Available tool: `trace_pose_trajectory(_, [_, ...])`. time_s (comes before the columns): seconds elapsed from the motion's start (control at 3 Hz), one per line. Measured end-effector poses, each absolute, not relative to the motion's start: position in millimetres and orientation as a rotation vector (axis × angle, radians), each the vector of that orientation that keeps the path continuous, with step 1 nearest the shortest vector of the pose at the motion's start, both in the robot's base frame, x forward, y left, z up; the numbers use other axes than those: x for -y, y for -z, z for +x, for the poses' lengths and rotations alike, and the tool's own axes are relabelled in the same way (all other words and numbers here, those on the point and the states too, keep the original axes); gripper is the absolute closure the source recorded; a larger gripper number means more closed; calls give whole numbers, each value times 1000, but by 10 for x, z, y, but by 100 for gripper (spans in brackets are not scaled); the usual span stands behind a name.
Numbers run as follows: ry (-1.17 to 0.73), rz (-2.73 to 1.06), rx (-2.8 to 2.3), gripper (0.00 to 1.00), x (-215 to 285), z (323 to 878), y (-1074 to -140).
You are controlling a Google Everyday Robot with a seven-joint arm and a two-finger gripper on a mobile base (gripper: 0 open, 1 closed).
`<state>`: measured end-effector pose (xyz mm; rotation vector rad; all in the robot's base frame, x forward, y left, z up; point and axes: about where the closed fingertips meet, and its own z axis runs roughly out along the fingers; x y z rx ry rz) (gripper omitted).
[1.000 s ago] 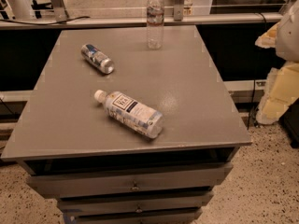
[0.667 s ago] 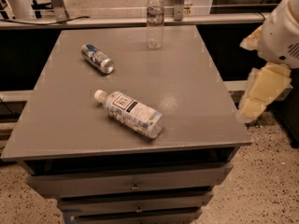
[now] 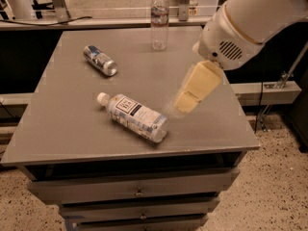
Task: Place blue plastic bottle upright
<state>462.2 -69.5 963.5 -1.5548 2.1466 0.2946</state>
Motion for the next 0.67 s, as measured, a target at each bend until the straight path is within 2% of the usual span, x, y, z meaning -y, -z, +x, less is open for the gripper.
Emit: trace_pose_trajectory(0.67, [-452, -1507, -2121, 0, -334, 4654, -9228])
